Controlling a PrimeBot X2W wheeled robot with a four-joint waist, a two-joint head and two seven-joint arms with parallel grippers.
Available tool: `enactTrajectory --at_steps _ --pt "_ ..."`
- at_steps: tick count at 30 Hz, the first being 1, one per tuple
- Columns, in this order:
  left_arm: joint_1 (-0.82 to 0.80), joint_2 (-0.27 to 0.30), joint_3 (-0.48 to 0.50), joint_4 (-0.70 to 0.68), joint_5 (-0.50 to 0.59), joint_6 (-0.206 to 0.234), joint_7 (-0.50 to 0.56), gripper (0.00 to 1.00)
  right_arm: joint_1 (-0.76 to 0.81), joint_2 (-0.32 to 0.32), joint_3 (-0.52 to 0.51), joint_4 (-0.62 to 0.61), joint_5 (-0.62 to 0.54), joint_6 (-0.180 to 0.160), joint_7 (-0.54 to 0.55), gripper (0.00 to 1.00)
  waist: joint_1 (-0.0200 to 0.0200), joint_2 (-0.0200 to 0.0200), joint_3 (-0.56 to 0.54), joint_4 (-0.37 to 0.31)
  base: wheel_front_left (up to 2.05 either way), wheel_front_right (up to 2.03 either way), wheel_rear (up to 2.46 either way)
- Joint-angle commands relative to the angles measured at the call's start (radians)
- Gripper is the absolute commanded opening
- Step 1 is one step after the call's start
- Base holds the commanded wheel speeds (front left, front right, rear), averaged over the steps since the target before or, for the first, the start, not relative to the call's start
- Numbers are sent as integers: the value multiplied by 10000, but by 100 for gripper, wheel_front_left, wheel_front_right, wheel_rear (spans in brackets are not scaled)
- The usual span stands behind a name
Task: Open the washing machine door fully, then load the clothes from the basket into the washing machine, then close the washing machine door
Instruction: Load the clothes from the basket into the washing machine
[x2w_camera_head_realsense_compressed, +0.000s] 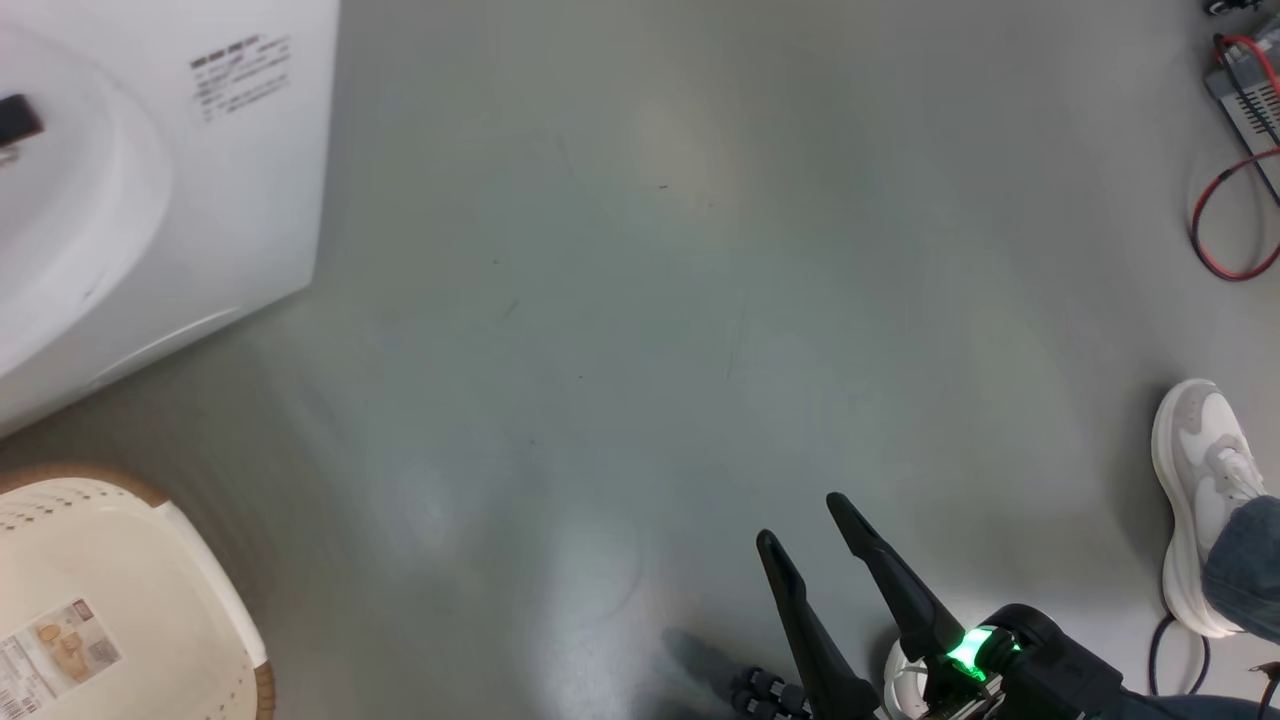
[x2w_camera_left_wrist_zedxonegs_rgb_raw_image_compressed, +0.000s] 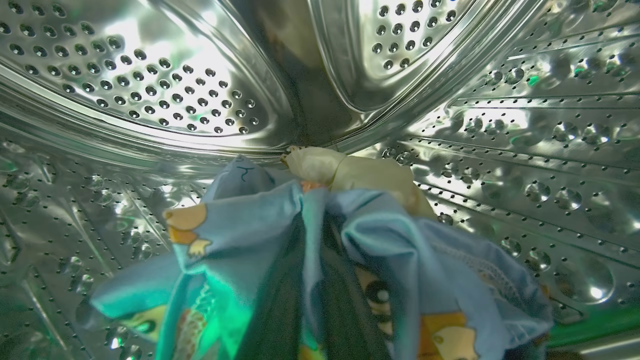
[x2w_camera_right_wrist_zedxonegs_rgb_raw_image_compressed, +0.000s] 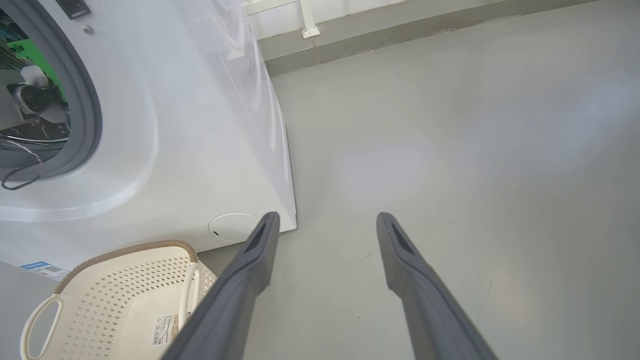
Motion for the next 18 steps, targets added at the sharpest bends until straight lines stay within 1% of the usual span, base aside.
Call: enactTrajectory --at_steps 1,5,8,18 --pt "-182 414 162 -145 -69 -14 40 100 320 -160 108 -163 48 62 -119 100 0 0 0 72 0 0 0" --pt "-213 307 160 -79 -175 -55 41 100 159 -160 72 -126 65 62 -119 100 0 0 -21 215 0 0 0" --pt "-164 94 143 -130 -272 -84 -29 100 79 -160 -7 -87 47 62 -119 100 0 0 -90 401 0 0 0" --pt "533 -904 80 -166 -554 326 -645 100 -185 -160 -255 171 35 62 -119 100 0 0 -636 978 0 0 0"
